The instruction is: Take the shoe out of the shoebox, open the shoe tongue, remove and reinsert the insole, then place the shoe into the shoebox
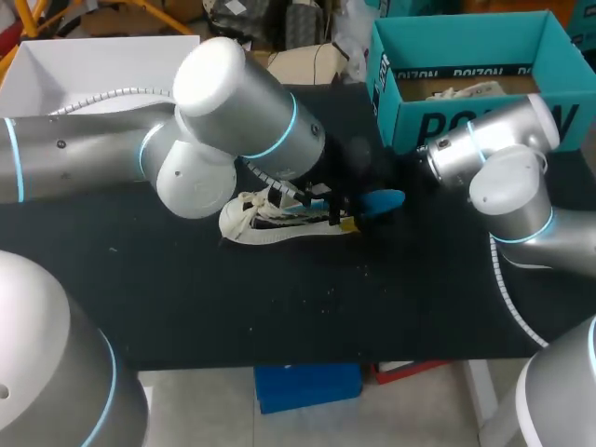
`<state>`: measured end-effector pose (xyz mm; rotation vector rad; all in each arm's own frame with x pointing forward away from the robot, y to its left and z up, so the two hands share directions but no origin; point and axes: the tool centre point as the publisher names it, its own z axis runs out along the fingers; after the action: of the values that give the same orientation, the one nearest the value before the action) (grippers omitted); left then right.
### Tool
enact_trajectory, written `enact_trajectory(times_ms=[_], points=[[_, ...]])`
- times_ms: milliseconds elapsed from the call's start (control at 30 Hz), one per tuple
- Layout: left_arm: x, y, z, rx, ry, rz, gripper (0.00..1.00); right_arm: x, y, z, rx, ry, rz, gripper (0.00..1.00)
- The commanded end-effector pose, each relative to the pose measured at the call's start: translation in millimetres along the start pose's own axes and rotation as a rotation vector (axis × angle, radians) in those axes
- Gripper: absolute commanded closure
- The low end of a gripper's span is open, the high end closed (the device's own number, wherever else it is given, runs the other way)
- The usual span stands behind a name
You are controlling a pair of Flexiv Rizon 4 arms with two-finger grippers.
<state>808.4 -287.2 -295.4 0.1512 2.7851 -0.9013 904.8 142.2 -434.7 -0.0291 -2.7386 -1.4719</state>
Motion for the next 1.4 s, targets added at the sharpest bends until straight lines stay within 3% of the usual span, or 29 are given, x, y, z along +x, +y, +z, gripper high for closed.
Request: enact_trajectory(times_ms=[33, 533, 667, 867, 1133, 1400], points=[[-2.6, -18.8, -35.7, 0.207, 0.117, -0.115, 1.0, -2.7, -3.2, 2.7, 0.001, 0.0, 0.001, 1.0], [-2.6, -18.8, -35.7, 0.207, 0.117, -0.115, 1.0, -2.7, -3.2, 2.7, 0.001, 0.0, 0.001, 1.0], [-3.2, -13.4, -75.6, 0.435, 0.032, -0.377, 1.0, -2.7, -3.2, 2.7, 0.001, 0.0, 0.001, 1.0], [-2.5, -22.1, -120.0, 0.619, -0.013, -0.53, 1.0, -2.7, -3.2, 2.7, 0.001, 0.0, 0.001, 1.0], [2.1, -54.7, -165.3, 0.855, 0.071, -0.664, 1.0, -2.7, -3.2, 2.7, 0.001, 0.0, 0.001, 1.0], [-3.6, -94.0, -192.0, 1.089, 0.198, -0.617, 1.0, -2.7, -3.2, 2.7, 0.001, 0.0, 0.001, 1.0]])
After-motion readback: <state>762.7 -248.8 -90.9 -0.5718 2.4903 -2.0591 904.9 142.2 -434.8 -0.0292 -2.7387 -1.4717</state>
